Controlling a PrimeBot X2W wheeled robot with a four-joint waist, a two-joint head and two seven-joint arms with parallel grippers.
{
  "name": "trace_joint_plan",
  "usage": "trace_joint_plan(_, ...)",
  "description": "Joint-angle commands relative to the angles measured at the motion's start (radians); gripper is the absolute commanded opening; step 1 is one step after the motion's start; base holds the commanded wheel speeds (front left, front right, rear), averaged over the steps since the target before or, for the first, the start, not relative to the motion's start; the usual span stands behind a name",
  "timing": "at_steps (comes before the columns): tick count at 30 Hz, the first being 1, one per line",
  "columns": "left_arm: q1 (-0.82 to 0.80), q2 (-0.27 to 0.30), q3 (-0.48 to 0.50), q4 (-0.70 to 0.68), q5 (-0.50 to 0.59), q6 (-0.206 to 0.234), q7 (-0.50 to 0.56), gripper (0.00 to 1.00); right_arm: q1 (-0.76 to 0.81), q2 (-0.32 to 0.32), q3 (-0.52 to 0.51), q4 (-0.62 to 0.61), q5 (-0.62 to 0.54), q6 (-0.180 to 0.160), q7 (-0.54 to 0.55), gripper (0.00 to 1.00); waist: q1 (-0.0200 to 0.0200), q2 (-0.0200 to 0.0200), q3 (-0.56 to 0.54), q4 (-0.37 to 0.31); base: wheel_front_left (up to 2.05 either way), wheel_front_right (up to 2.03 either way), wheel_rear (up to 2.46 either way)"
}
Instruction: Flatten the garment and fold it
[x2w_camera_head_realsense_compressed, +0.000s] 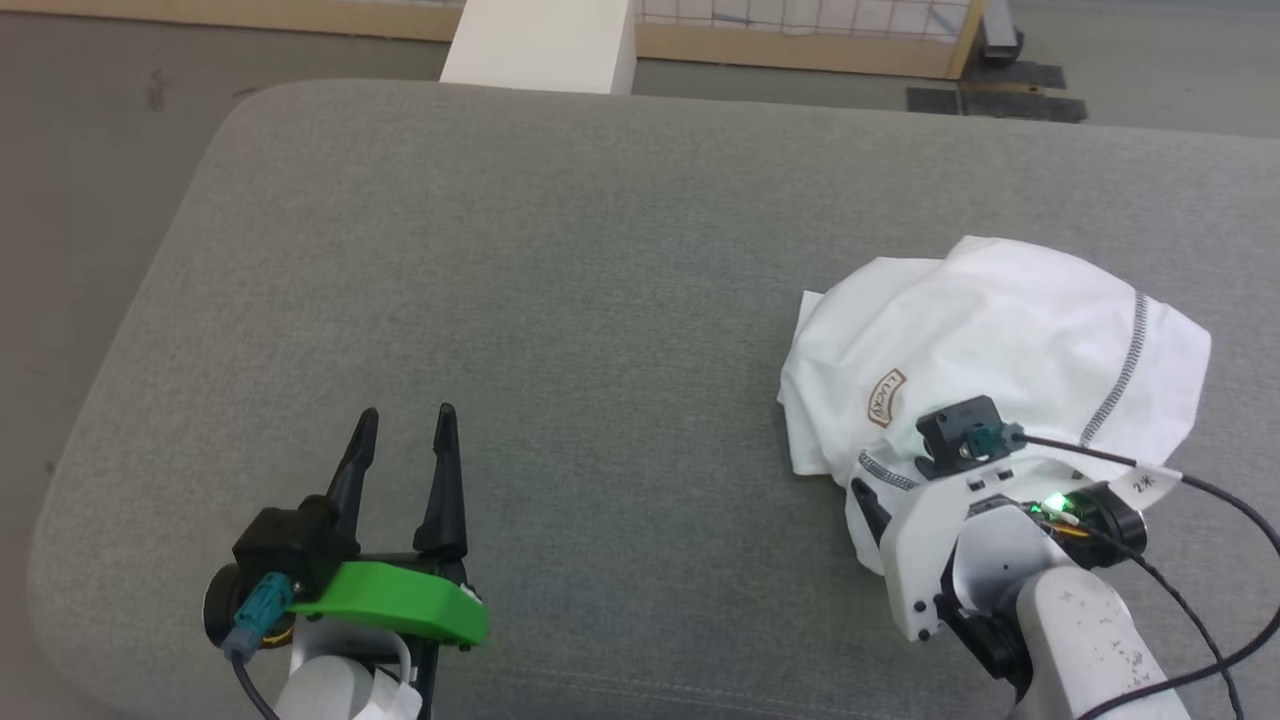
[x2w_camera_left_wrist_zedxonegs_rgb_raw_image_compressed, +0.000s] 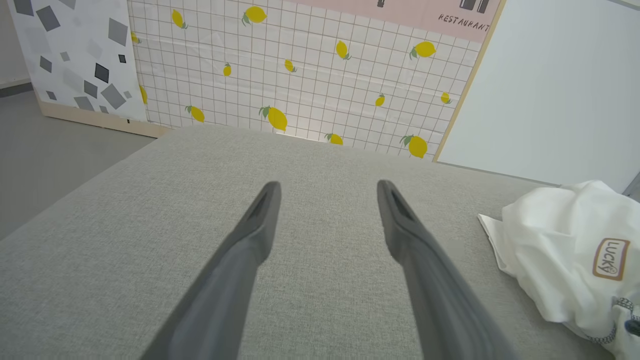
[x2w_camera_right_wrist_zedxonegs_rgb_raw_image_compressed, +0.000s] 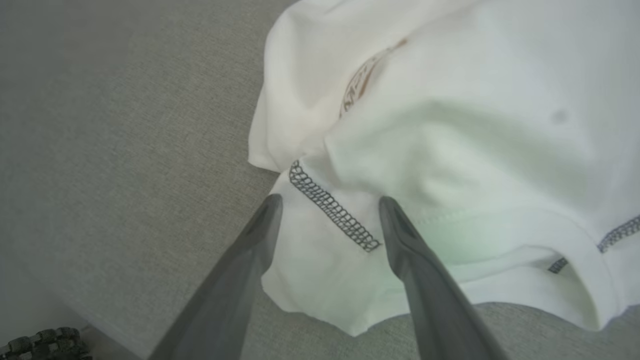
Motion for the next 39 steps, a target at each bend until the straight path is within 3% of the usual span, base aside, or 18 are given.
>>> trace_joint_plan(1,-0.019,-0.007,0.004,0.008,0.008,-0.010,-0.004,1.00,-0.028,-0.001,0.006,0.007,-0.005,-0.002,0.001,0.00,0.0000,-0.0001,0.020,0.027,0.00,0.00,0.00)
trace_joint_plan(8,-0.027,-0.022,0.016,0.026,0.017,-0.025,-0.004,1.00,-0.096,-0.001,0.092,0.006,0.057,-0.002,-0.045,0.00,0.0000,-0.0001,0.026,0.051,0.00,0.00,0.00)
trace_joint_plan(14,-0.040,-0.029,0.020,0.030,0.025,-0.034,-0.004,1.00,-0.244,-0.001,0.297,0.006,0.134,-0.002,-0.116,0.00,0.0000,-0.0001,0.036,0.066,0.00,0.00,0.00)
trace_joint_plan(20,-0.054,-0.033,0.013,0.034,0.028,-0.040,-0.004,1.00,-0.366,-0.001,0.523,0.083,0.273,-0.002,-0.165,0.00,0.0000,-0.0001,0.054,0.088,0.00,0.00,0.00)
trace_joint_plan(21,-0.056,-0.034,0.011,0.036,0.027,-0.041,-0.004,1.00,-0.381,-0.001,0.558,0.107,0.295,-0.002,-0.169,0.38,0.0000,-0.0001,0.057,0.091,0.00,0.00,0.00)
trace_joint_plan(22,-0.057,-0.034,0.009,0.038,0.027,-0.042,-0.004,1.00,-0.388,-0.001,0.580,0.131,0.317,-0.002,-0.162,0.96,0.0000,-0.0001,0.058,0.094,0.00,0.00,0.00)
trace_joint_plan(26,-0.059,-0.035,0.007,0.043,0.025,-0.043,-0.004,1.00,-0.398,-0.001,0.610,0.179,0.393,-0.002,-0.178,1.00,0.0000,-0.0001,0.055,0.094,0.00,0.00,0.00)
trace_joint_plan(30,-0.041,-0.035,0.020,0.044,0.026,-0.040,-0.004,1.00,-0.363,-0.001,0.538,0.140,0.431,-0.002,-0.284,1.00,0.0000,-0.0001,0.030,0.074,0.00,0.00,0.00)
trace_joint_plan(35,-0.014,-0.036,0.044,0.032,0.035,-0.038,-0.004,1.00,-0.219,-0.010,0.280,-0.001,0.348,-0.002,-0.433,1.00,0.0000,-0.0001,-0.007,0.037,0.00,0.00,0.00)
trace_joint_plan(39,-0.002,-0.036,0.055,0.024,0.043,-0.042,-0.004,1.00,-0.035,-0.015,0.032,-0.123,0.206,-0.002,-0.403,1.00,0.0000,-0.0001,-0.024,0.015,0.00,0.00,0.00)
